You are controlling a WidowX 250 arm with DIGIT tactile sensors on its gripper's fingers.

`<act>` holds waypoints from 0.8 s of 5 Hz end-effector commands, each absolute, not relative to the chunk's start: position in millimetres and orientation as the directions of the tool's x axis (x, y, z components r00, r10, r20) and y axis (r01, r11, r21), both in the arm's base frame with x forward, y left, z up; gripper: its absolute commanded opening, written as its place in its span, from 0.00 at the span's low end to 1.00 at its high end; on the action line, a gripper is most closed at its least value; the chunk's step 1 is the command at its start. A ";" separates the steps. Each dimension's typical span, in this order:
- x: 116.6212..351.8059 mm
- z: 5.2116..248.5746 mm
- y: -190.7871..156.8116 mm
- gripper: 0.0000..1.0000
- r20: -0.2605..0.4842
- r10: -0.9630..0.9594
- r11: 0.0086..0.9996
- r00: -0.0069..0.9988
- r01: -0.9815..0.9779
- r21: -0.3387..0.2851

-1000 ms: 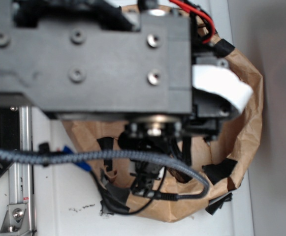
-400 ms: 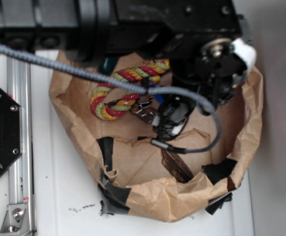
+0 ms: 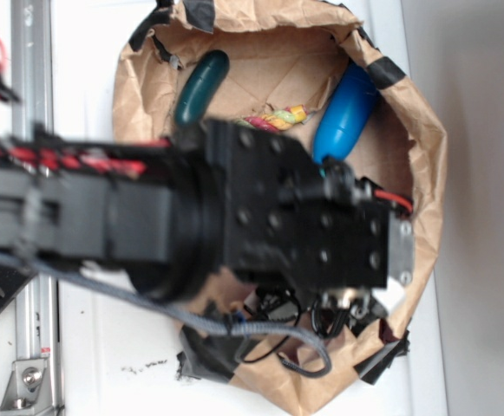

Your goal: Grab the wood chip.

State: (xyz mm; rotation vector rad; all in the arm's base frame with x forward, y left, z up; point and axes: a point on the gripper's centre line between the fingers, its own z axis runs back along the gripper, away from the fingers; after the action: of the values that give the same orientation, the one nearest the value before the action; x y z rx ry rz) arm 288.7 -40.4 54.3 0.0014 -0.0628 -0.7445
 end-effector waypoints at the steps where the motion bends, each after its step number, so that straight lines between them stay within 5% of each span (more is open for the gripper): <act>1: 295.2 26.2 -68.5 1.00 0.113 -0.722 0.689 0.682 0.725 0.023; 2: 293.4 16.0 -77.2 1.00 0.152 -0.729 0.674 0.667 0.739 -0.010; 3: 291.9 20.9 -73.9 0.00 0.191 -0.693 0.708 0.695 0.707 -0.003; 4: 291.8 22.3 -66.7 0.00 0.219 -0.658 0.737 0.720 0.675 -0.006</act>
State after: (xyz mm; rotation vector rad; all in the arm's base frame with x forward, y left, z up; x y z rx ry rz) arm 293.6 -60.9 18.5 -0.0934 -0.1969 -0.7202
